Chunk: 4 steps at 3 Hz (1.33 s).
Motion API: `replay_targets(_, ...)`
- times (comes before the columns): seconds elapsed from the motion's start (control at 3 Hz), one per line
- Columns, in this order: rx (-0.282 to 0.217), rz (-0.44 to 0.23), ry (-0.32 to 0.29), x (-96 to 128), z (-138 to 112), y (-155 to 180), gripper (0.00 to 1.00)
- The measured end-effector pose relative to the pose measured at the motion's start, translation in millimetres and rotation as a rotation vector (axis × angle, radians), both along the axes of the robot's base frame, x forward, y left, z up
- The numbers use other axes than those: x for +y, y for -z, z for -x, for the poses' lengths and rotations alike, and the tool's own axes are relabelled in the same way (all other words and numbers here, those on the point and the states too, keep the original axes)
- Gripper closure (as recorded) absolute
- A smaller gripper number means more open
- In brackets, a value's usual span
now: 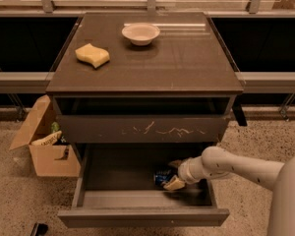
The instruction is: Pick pepsi can from middle drawer and place on counter
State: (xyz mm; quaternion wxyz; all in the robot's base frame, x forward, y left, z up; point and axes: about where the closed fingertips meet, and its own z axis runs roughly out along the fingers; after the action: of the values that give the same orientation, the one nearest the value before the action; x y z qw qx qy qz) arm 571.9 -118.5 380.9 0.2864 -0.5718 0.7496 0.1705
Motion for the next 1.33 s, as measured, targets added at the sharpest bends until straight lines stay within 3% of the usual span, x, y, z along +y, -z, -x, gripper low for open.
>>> replay_targets(0.33,0.003,-0.003,-0.015,3.5,-1.9,5.3,0.6)
replay_targets(0.67,-0.04,-0.036,-0.047,0.7,3.8,-15.5,0.84)
replay_targets(1.0,-0.152,-0.089,-0.123,-5.7,29.3,-68.6,1.0)
replay_targets(1.33,-0.283,-0.157,-0.181,-44.5,62.0,-139.4,1.0)
